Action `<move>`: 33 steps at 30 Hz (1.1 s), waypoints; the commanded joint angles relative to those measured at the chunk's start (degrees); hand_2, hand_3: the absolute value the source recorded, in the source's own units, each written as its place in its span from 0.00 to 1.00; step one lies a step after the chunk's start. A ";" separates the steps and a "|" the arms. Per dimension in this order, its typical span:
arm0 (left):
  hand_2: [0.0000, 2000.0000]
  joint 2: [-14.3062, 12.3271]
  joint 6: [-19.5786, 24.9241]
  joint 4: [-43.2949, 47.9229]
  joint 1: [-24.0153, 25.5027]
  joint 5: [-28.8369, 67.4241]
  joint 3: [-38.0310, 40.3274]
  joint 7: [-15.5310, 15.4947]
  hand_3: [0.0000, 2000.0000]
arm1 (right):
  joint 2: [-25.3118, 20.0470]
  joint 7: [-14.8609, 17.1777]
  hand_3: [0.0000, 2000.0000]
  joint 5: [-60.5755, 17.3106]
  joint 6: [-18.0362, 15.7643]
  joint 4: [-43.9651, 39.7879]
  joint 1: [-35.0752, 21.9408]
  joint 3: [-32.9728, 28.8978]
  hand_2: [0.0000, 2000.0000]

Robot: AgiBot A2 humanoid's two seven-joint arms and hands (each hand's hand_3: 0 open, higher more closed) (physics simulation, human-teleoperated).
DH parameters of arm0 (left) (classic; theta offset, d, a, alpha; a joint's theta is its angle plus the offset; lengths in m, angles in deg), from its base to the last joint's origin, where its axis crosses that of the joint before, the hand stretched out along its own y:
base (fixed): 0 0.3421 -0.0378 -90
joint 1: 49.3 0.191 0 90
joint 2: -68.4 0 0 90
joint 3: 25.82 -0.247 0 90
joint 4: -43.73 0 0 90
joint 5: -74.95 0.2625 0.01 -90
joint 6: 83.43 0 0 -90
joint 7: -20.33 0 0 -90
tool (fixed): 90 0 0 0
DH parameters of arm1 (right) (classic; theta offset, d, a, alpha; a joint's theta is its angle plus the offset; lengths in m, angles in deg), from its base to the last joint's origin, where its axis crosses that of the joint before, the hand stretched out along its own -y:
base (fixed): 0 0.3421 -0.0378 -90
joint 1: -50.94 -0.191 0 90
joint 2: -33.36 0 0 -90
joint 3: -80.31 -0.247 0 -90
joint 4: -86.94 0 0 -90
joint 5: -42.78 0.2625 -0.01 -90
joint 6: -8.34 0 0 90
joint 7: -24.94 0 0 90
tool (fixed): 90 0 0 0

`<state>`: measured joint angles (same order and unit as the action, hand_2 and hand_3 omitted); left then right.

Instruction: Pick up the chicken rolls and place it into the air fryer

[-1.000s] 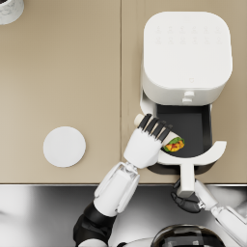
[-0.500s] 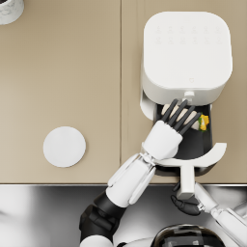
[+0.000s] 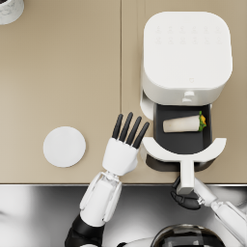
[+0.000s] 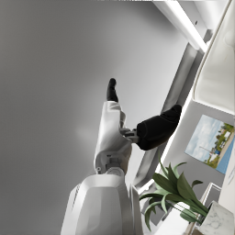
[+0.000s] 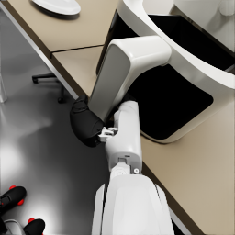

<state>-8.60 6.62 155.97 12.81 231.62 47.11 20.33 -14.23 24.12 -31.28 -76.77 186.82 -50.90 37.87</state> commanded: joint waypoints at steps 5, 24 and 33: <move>0.00 2.72 -0.02 5.27 5.69 -0.01 9.86 0.00 0.00 | -17.40 -0.40 1.00 -0.02 -8.23 8.67 -10.13 1.44 1.00; 0.00 2.14 -0.02 3.82 7.70 -0.01 12.71 0.00 0.00 | -19.73 1.16 1.00 -0.27 -19.70 -5.24 -24.68 1.99 1.00; 0.00 1.66 -0.02 2.92 6.75 -0.02 16.08 0.00 0.00 | -22.49 1.14 1.00 -0.33 -21.27 -14.15 -30.10 2.18 1.00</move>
<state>-6.84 6.59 159.10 20.50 231.60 62.28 20.33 -25.25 25.26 -31.61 -98.28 161.46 -76.55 40.45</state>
